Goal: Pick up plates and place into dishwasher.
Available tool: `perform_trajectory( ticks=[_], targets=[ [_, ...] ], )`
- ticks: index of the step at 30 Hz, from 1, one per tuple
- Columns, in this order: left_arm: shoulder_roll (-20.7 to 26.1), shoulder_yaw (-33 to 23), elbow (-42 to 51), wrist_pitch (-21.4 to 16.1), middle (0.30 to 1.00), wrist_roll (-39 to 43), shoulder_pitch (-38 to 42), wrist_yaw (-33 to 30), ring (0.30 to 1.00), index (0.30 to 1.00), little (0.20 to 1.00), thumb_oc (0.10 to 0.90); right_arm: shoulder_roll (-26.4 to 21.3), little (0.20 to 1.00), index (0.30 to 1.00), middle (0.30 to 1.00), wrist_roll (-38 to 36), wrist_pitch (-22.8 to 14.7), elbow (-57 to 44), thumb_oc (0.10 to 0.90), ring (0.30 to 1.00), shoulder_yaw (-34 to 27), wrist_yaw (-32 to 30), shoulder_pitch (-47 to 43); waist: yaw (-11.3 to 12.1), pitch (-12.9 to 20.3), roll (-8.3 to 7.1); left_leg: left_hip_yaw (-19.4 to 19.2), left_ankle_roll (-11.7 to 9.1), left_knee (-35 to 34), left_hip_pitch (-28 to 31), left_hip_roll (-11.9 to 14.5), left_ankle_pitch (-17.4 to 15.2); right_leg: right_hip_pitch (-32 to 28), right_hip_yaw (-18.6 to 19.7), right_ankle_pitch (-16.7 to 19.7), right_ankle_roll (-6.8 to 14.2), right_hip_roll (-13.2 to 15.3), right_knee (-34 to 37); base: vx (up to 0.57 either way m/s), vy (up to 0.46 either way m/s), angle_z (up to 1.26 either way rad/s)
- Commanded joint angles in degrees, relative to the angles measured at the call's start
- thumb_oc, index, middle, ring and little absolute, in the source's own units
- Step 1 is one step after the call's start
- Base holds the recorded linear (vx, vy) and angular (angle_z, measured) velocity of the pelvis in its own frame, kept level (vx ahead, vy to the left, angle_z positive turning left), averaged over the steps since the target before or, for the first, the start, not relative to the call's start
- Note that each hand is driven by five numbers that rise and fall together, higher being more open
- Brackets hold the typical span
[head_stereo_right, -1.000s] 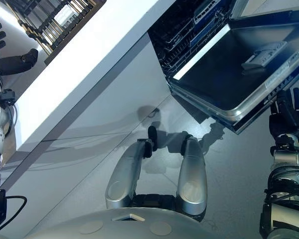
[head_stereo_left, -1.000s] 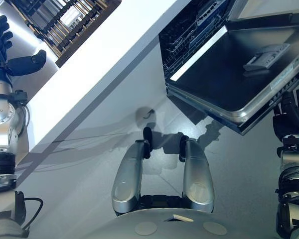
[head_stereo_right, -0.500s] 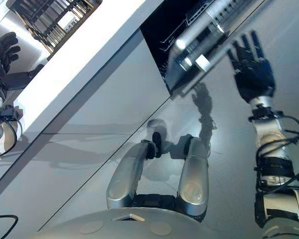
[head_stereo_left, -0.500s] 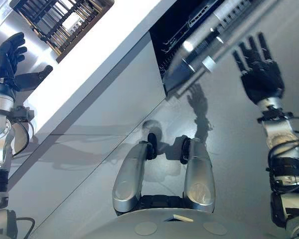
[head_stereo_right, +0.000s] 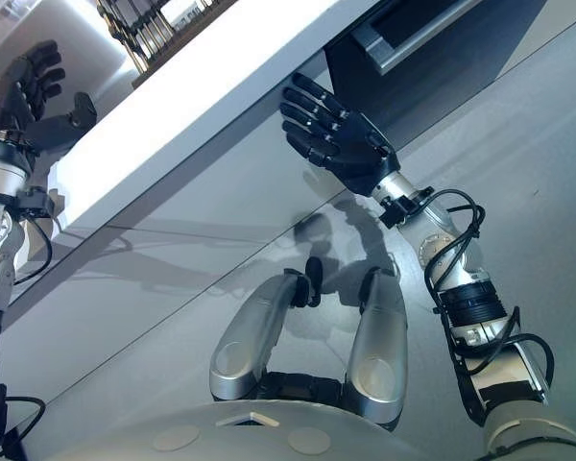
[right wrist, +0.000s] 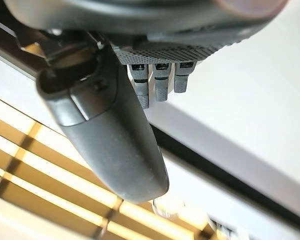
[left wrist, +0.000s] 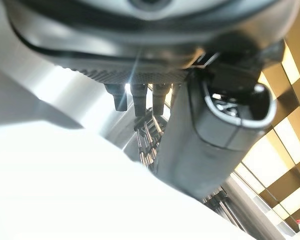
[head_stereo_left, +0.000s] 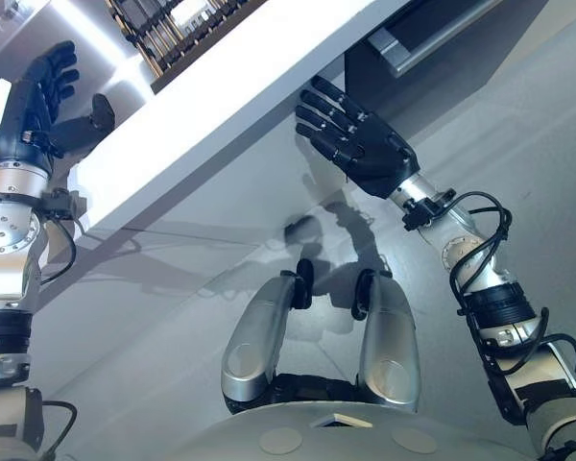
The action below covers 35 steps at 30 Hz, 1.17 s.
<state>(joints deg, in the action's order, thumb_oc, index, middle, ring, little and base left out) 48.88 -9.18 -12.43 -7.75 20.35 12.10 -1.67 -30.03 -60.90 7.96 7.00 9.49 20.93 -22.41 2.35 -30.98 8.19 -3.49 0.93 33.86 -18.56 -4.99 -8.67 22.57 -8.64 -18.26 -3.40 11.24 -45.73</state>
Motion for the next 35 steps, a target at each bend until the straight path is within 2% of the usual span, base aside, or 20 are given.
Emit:
perform_trajectory(
  ticks=[1,3,4,5,6,8,9,11,14,17,22,28,32,35],
  targets=[
    [1.5,-6.5,4.7,-4.5,0.9,0.5,-5.6,-1.7,0.9,0.9,0.9,0.8,2.2,0.9,0.9,0.9,8.1,-13.6,-2.4,0.8,0.9,-8.3,-5.1,1.7,-1.0,5.7,-1.41,-1.8,1.5,2.8,2.3,-0.5,-1.4,-4.5,2.4,7.6,2.2,-2.9,8.3,0.0,0.0,0.0],
    [-0.4,-7.6,6.0,-5.6,0.9,-0.5,-8.0,-2.7,0.9,0.9,0.9,0.8,2.4,0.9,0.9,0.9,17.0,-18.0,-1.8,0.8,0.9,-10.1,-6.3,7.6,-1.6,6.4,-2.02,-2.0,1.6,0.1,3.6,-0.2,-1.1,-5.3,2.8,8.3,2.5,-3.3,10.4,0.0,0.001,-0.02],
    [-1.0,-8.0,6.5,-5.9,0.9,-0.8,-8.9,-2.9,0.9,0.9,0.9,0.8,2.4,0.9,0.9,0.9,18.9,-18.6,-1.6,0.8,0.9,-10.5,-6.8,9.4,-1.7,6.8,-2.24,-2.0,1.7,-1.0,3.8,-0.1,-0.6,-5.5,2.9,9.0,2.5,-3.4,11.6,0.04,-0.019,-0.09],
    [-3.8,-9.7,8.4,-7.5,0.9,-2.3,-12.6,-3.3,0.9,0.9,0.9,0.8,3.5,0.9,0.9,0.9,27.3,-21.6,0.4,0.8,0.9,-11.9,-5.9,15.8,-2.2,7.9,-3.2,-1.8,1.8,-3.6,5.7,0.0,-0.9,-7.1,3.0,9.5,3.0,-3.7,14.2,0.01,-0.023,-0.11],
    [-4.0,-9.9,8.6,-7.6,0.9,-2.4,-13.0,-3.3,0.9,0.9,0.9,0.8,3.6,0.9,0.9,0.9,28.0,-21.8,0.6,0.8,0.9,-12.0,-5.7,16.3,-2.2,8.1,-3.31,-1.8,1.8,-4.2,5.7,0.1,-0.5,-7.2,3.0,10.0,3.1,-3.8,14.9,0.02,-0.042,-0.14],
    [-6.0,-11.0,10.2,-8.8,0.9,-3.7,-15.5,-3.9,0.9,0.9,0.9,0.8,4.5,0.9,0.9,0.9,34.1,-23.3,4.0,0.8,0.9,-12.2,-5.3,21.5,-2.7,9.5,-4.52,-1.4,1.7,-7.4,7.3,0.1,0.2,-8.8,2.9,11.1,3.6,-4.1,18.7,0.0,-0.061,-0.15],
    [-6.7,-11.3,10.7,-9.1,0.9,-4.0,-16.3,-4.0,0.9,0.9,0.9,0.8,4.8,0.9,0.9,0.9,36.3,-22.9,5.6,0.8,0.9,-12.0,-5.6,23.1,-2.8,10.1,-4.96,-1.2,1.6,-8.8,8.2,0.1,0.5,-9.8,2.8,11.5,3.8,-4.3,20.3,0.01,-0.082,-0.1],
    [-7.9,-11.5,11.4,-9.3,0.9,-4.7,-17.1,-3.8,0.9,0.9,0.9,0.8,5.3,0.9,0.9,0.9,44.5,-24.1,11.3,0.8,0.9,-10.3,-4.9,26.8,-2.9,12.2,-5.84,-0.2,1.2,-13.4,10.7,0.1,1.9,-12.7,2.7,12.6,4.3,-4.8,25.8,0.02,-0.077,-0.05],
    [-8.9,-10.1,12.2,-8.0,0.9,-5.5,-15.8,-3.7,0.9,0.9,0.9,0.8,5.4,0.9,0.9,0.9,53.7,-23.8,19.3,0.8,0.9,-6.4,-7.3,28.9,-3.1,14.9,-6.64,0.7,0.5,-19.2,14.3,0.0,3.5,-17.5,2.5,14.1,5.0,-5.8,33.1,0.01,-0.076,0.02],
    [-9.5,-7.8,12.0,-6.3,0.9,-5.7,-12.7,-4.0,0.9,0.9,0.9,0.8,6.0,0.9,0.9,0.9,56.6,-20.2,25.9,0.8,0.9,-2.7,-8.8,28.8,-2.9,17.2,-6.9,1.3,0.0,-24.4,17.7,0.4,4.8,-21.7,2.0,15.2,5.5,-6.8,37.9,-0.01,-0.07,0.11],
    [-10.4,-4.3,9.8,-5.1,0.9,-5.7,-8.0,-4.3,0.9,0.9,0.9,0.8,8.9,0.9,0.9,0.9,60.1,-17.4,37.4,0.8,0.9,0.8,-10.9,28.4,-2.6,20.4,-6.92,2.1,-0.3,-30.2,21.2,1.0,6.0,-25.3,2.6,16.3,6.1,-7.9,42.6,-0.06,-0.046,0.14],
    [-12.2,-1.9,8.4,-3.5,0.9,-3.7,-5.9,-4.7,0.9,0.9,0.9,0.8,10.5,0.9,0.9,0.9,59.3,-13.0,47.8,0.8,0.9,0.2,-15.6,27.4,-2.2,22.9,-6.84,1.5,-0.5,-33.4,24.0,1.5,6.3,-28.6,2.0,17.7,6.4,-8.7,46.8,-0.09,0.01,0.1],
    [-13.1,-1.2,7.2,-2.4,0.9,-2.8,-4.6,-4.3,0.9,0.9,0.9,0.8,11.2,0.9,0.9,0.9,59.5,-10.9,51.2,0.8,0.9,-0.9,-16.1,27.0,-2.1,23.8,-6.68,1.6,-0.4,-35.2,25.3,1.7,6.8,-29.4,1.8,17.5,6.3,-9.3,47.0,-0.06,0.023,-0.02],
    [-13.8,-0.5,6.3,-1.5,0.9,-2.6,-4.2,-3.8,0.9,0.9,0.9,0.8,11.3,0.9,0.9,0.9,61.0,-10.7,53.4,0.8,0.9,-0.9,-16.0,27.1,-2.0,24.5,-6.76,1.6,-0.4,-36.3,26.2,1.8,7.0,-30.1,1.7,17.3,6.3,-9.6,47.1,-0.01,0.008,0.0]
  ],
)
